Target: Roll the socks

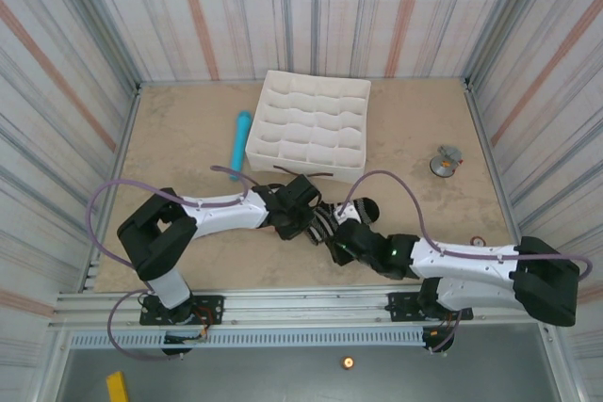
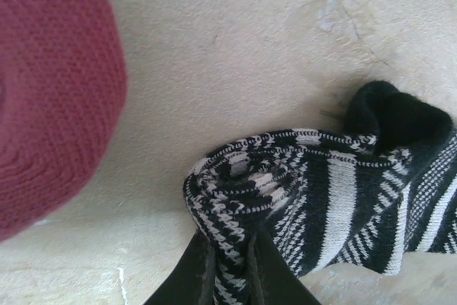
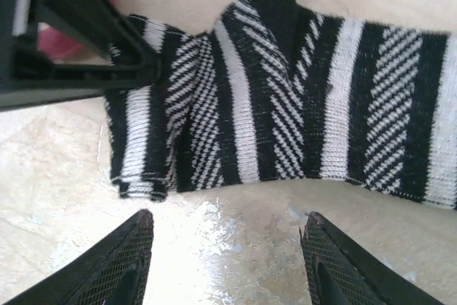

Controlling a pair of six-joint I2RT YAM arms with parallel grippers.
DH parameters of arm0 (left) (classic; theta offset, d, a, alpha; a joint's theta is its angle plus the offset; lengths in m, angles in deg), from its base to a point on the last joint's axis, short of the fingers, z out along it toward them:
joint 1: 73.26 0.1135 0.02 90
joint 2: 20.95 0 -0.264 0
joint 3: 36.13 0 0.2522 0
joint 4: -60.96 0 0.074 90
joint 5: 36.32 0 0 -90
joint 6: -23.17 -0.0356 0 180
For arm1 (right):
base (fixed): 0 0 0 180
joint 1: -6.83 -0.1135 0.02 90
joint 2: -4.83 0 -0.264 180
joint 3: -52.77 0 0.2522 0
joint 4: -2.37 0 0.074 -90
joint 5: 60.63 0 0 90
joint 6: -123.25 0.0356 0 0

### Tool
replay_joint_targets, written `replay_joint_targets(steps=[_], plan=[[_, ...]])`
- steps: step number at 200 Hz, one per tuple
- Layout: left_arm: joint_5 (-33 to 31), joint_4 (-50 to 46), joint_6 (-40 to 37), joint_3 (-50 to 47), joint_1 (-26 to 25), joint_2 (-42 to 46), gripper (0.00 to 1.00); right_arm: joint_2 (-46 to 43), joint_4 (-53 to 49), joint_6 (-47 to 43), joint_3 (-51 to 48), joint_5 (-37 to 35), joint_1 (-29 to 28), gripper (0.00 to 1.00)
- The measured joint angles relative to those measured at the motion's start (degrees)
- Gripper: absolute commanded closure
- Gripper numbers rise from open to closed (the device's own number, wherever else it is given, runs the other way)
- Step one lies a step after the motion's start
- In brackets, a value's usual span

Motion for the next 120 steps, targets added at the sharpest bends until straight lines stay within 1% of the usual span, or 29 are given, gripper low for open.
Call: replay_joint_targets(steps=[30, 50, 80, 120], plan=[[1.81, -3.26, 3.3, 1.18, 0.02, -0.02, 1.0, 3.19, 3.34, -5.31, -0.39, -11.13, -8.68, 0.4], [2.86, -5.27, 4.76, 1.9, 0.15, -0.04, 1.0, 6.58, 6.49, -8.39, -0.44, -16.5, -12.63, 0.38], [4.02, -6.51, 5.88, 2.36, 0.17, -0.2, 1.0, 12.98, 9.16, -13.03, 0.04, -21.05, -14.86, 0.35], [5.49, -6.43, 6.38, 2.36, 0.55, -0.57, 1.0, 18.84, 12.72, -18.16, 2.34, -21.77, -15.1, 0.36]])
